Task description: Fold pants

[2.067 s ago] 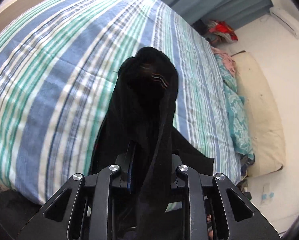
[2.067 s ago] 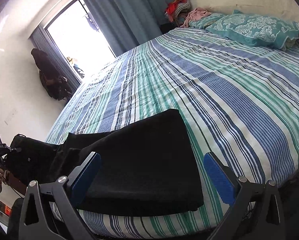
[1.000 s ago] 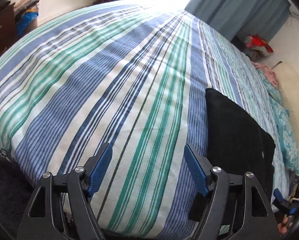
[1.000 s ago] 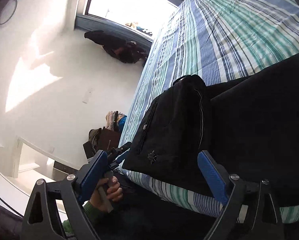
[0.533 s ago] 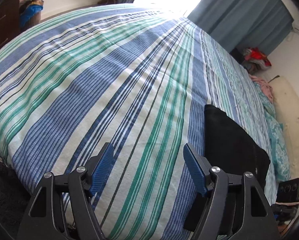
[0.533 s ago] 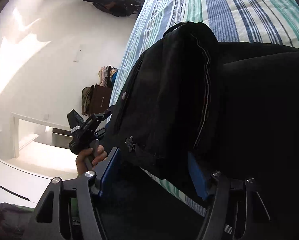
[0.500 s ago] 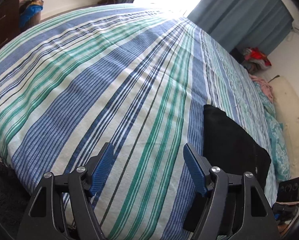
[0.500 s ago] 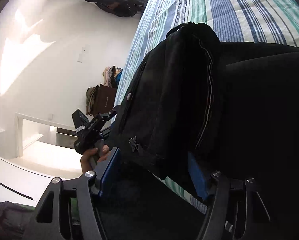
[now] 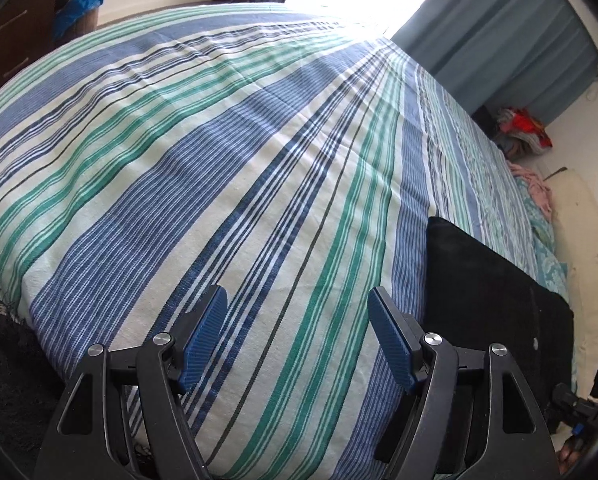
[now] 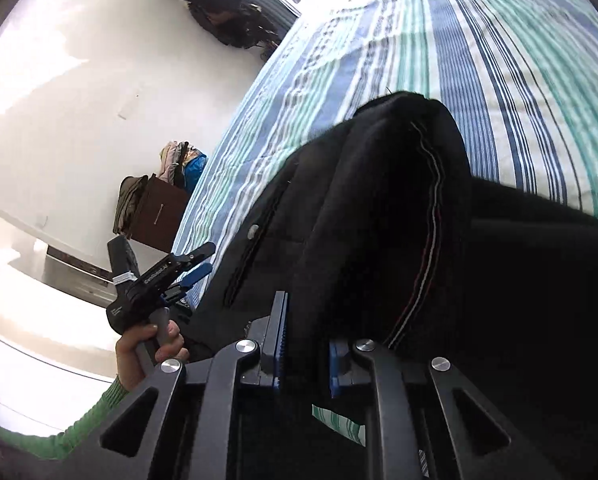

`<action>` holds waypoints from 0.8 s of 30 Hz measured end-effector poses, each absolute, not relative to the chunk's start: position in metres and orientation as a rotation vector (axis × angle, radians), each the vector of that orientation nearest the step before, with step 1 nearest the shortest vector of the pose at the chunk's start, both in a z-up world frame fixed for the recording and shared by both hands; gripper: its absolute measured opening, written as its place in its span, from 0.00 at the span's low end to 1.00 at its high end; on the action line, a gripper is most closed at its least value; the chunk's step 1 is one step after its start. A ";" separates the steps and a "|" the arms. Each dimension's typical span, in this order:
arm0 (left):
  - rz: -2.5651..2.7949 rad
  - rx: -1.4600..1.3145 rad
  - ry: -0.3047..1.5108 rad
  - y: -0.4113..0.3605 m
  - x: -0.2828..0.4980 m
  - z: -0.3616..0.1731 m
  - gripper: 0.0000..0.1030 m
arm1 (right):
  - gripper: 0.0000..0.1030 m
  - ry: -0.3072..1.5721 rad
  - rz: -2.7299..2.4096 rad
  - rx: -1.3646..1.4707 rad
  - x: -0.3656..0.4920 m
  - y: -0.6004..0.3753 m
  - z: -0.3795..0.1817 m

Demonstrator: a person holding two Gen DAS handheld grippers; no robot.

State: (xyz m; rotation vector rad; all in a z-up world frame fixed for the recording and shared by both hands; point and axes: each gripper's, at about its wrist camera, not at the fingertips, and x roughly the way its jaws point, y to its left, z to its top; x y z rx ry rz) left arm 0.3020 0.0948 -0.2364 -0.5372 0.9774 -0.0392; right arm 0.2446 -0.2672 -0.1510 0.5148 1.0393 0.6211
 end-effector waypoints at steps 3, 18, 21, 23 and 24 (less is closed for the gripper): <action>-0.045 -0.537 0.974 0.093 0.302 -0.235 0.73 | 0.16 0.970 0.631 0.442 0.238 -0.271 -0.102; -0.087 -0.480 0.951 0.078 0.298 -0.224 0.73 | 0.15 0.989 0.418 0.377 0.187 -0.370 -0.069; -0.102 -0.423 0.949 0.067 0.296 -0.221 0.73 | 0.16 1.015 0.375 0.415 0.180 -0.399 -0.089; -0.120 -0.378 0.950 0.057 0.294 -0.219 0.73 | 0.16 1.023 0.351 0.435 0.175 -0.414 -0.106; -0.133 -0.350 0.950 0.051 0.292 -0.218 0.73 | 0.16 1.024 0.340 0.439 0.173 -0.419 -0.113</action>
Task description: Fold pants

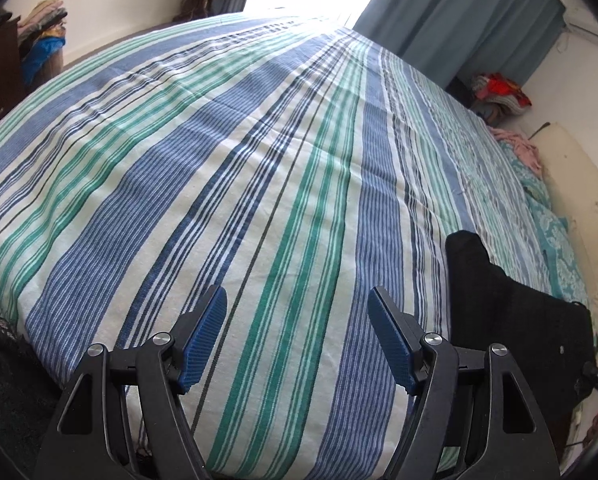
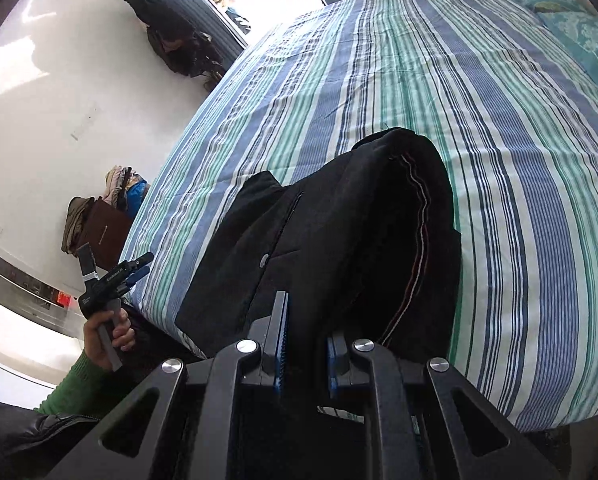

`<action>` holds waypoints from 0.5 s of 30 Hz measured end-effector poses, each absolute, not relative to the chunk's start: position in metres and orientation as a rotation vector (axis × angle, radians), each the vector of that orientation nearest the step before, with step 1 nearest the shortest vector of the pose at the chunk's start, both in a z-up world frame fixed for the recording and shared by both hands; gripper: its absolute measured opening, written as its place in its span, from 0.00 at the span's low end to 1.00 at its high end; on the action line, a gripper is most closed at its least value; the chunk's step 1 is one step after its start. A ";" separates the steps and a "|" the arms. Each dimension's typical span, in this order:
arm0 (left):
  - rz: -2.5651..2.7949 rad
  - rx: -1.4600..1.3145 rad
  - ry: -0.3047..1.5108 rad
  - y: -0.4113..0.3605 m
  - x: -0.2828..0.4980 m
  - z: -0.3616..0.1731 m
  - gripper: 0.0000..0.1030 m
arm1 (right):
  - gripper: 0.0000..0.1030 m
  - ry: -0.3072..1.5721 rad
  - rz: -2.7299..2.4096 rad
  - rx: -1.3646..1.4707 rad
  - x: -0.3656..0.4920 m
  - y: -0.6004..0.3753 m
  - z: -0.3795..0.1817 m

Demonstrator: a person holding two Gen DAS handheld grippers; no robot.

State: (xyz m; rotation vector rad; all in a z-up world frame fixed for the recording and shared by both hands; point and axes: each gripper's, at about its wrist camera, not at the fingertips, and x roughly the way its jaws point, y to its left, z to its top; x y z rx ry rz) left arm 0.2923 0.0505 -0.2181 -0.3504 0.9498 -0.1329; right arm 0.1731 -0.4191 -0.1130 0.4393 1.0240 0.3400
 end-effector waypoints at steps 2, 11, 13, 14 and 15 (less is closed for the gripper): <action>-0.163 -0.275 0.947 0.033 0.288 -0.215 0.73 | 0.15 1.021 0.318 0.437 0.177 -0.430 -0.131; -0.392 0.037 0.920 -0.063 0.245 -0.197 0.73 | 0.43 1.027 0.177 0.497 0.163 -0.453 -0.202; -0.443 0.062 0.882 -0.081 0.234 -0.186 0.76 | 0.46 0.986 0.130 0.415 0.157 -0.458 -0.179; -0.470 0.083 0.863 -0.092 0.229 -0.182 0.78 | 0.46 0.947 0.119 0.373 0.156 -0.460 -0.163; -0.496 0.108 0.846 -0.104 0.225 -0.180 0.79 | 0.46 0.908 0.123 0.350 0.158 -0.460 -0.147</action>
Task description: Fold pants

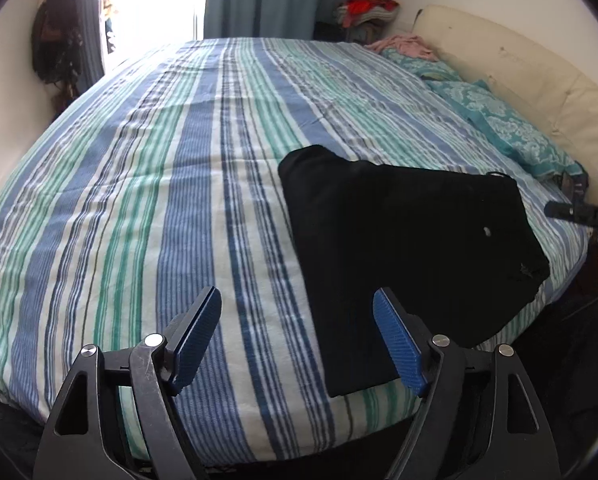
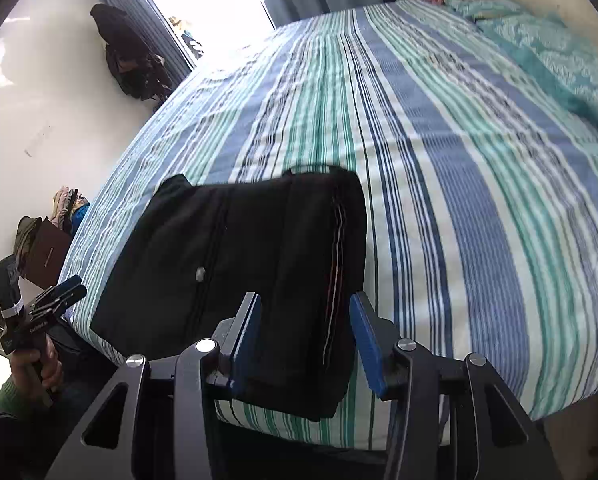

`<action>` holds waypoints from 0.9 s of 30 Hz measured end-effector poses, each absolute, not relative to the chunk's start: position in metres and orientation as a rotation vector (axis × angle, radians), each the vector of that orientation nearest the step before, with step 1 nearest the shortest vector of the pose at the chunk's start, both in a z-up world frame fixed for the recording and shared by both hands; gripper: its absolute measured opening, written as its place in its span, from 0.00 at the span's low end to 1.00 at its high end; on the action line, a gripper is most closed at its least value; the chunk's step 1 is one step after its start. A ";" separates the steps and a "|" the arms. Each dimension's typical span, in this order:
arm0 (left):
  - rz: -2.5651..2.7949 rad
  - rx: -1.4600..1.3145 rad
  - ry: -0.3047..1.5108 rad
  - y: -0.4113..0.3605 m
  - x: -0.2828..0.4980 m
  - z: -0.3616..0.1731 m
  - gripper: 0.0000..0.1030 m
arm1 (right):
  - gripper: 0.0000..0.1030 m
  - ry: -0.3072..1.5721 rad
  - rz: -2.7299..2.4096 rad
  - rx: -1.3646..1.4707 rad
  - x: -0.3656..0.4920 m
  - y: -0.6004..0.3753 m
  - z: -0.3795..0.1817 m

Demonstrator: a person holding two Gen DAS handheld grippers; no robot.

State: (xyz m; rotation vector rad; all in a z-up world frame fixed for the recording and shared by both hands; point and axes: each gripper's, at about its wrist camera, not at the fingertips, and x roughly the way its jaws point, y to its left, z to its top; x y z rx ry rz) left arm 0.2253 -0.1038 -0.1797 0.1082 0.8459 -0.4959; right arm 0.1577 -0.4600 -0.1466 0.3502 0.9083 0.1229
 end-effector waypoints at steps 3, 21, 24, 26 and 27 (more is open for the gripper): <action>-0.551 0.182 0.853 -0.138 0.221 -0.183 0.79 | 0.46 0.827 0.238 0.375 0.180 -0.453 -0.113; -0.562 0.182 0.923 -0.149 0.204 -0.205 0.82 | 0.31 0.865 0.164 0.286 0.161 -0.421 -0.126; -0.565 0.201 0.942 -0.157 0.205 -0.214 0.85 | 0.32 0.966 0.169 0.256 0.134 -0.401 -0.154; -0.570 0.207 0.946 -0.158 0.203 -0.213 0.85 | 0.32 1.052 0.125 0.241 0.127 -0.398 -0.185; -0.576 0.198 0.951 -0.156 0.203 -0.210 0.86 | 0.32 1.037 0.114 0.257 0.122 -0.400 -0.188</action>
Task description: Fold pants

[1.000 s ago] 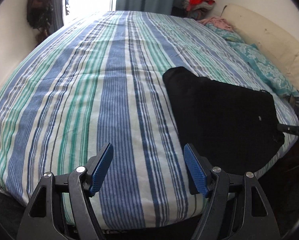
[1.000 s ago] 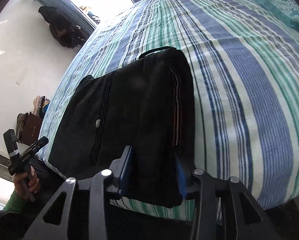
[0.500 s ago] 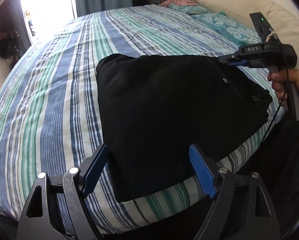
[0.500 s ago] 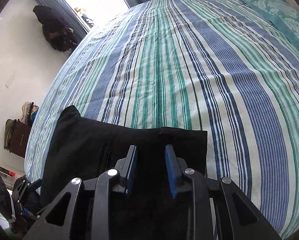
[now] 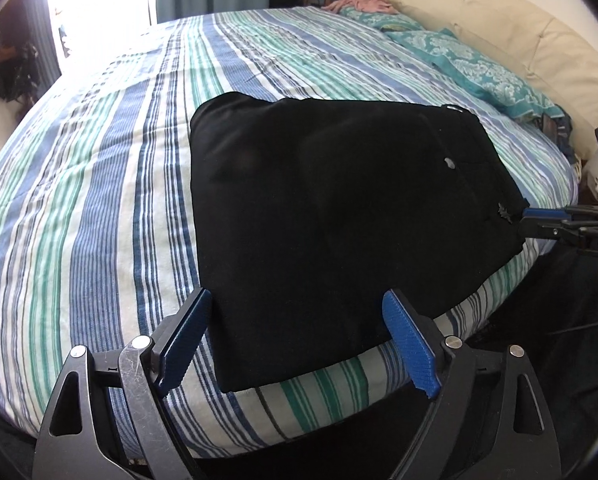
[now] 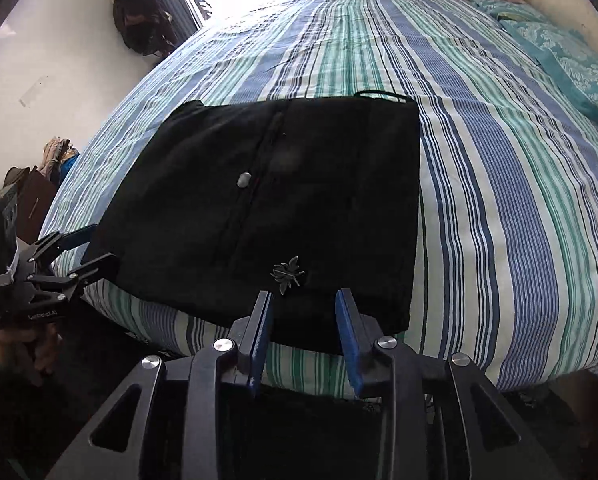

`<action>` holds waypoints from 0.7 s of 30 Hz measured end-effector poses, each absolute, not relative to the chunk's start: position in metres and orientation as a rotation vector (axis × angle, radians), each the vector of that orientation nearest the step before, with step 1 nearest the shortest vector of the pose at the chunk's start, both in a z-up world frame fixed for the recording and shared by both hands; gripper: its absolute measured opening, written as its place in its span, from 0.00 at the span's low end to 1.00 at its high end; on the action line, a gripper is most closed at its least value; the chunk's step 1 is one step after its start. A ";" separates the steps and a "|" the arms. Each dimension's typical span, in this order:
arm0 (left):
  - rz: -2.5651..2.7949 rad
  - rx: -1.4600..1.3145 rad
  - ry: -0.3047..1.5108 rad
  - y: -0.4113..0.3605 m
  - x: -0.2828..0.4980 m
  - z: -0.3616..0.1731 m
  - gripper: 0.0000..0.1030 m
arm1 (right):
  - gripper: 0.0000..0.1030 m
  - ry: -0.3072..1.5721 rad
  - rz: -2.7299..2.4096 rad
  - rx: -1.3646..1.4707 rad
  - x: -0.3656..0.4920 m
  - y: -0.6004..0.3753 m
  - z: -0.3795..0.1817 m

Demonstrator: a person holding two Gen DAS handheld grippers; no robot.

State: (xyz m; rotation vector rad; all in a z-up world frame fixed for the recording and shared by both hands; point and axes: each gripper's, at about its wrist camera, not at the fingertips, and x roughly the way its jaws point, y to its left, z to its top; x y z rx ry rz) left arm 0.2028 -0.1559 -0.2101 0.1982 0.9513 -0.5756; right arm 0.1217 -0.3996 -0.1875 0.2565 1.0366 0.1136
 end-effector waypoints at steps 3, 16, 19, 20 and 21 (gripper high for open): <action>-0.565 0.125 0.937 -0.140 0.206 -0.195 0.87 | 0.32 0.965 0.087 0.306 0.111 -0.409 -0.163; -0.505 0.118 0.998 -0.143 0.274 -0.189 0.89 | 0.47 0.914 0.094 0.277 0.147 -0.404 -0.199; -0.508 0.173 1.023 -0.169 0.306 -0.194 0.89 | 0.47 0.917 0.081 0.320 0.148 -0.408 -0.200; -0.509 0.193 1.029 -0.180 0.318 -0.197 0.89 | 0.47 0.910 0.081 0.332 0.147 -0.410 -0.201; -0.505 0.214 1.039 -0.191 0.330 -0.200 0.89 | 0.47 0.902 0.083 0.342 0.146 -0.411 -0.203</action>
